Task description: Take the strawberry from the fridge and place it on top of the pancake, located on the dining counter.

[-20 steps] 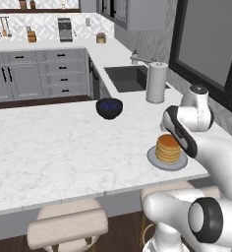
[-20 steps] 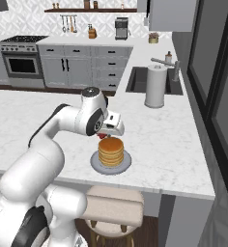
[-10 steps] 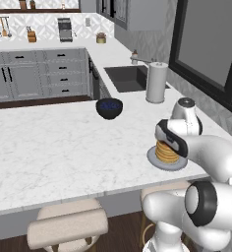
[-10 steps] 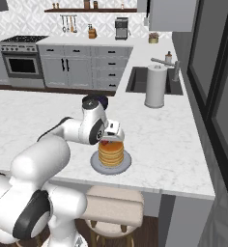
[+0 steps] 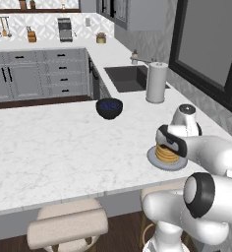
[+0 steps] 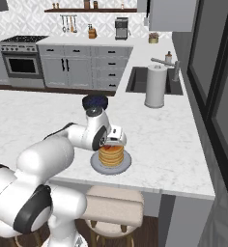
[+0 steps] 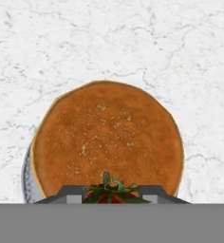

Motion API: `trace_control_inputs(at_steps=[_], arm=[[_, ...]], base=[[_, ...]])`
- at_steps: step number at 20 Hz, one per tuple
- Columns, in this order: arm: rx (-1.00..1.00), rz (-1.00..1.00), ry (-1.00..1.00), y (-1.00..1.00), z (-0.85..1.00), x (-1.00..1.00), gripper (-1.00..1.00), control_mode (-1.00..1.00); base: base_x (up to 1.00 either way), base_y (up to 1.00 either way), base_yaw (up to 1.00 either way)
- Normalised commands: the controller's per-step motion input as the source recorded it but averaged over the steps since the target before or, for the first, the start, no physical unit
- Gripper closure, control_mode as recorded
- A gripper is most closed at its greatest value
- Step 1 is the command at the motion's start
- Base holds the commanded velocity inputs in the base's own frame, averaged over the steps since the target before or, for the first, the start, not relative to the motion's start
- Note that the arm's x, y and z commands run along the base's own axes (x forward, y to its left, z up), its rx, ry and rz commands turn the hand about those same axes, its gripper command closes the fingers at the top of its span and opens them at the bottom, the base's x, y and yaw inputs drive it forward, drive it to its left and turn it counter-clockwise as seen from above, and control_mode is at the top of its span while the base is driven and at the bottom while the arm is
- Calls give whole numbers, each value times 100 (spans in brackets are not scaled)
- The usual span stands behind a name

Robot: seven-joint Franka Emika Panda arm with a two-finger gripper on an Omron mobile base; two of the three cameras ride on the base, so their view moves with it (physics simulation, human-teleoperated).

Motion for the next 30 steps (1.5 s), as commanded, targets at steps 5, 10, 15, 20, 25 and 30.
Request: trace_control_inputs(at_steps=[5, 10, 15, 20, 25, 30], arm=[[0, 0, 0, 0, -1, 1, -100, -100], [0, 0, 0, 0, 0, 30, -100, -100], [0, 0, -2, 0, 0, 28, -100, -100], [0, 0, -9, -2, 1, 5, -100, -100], [0, 0, -11, 0, 8, -10, -100, -100], [0, 0, -21, 0, 69, -52, -100, -100]], base=[[0, 0, 0], [0, 0, 0], [0, 0, 0], [0, 0, 0], [0, 0, 0], [0, 0, 0]])
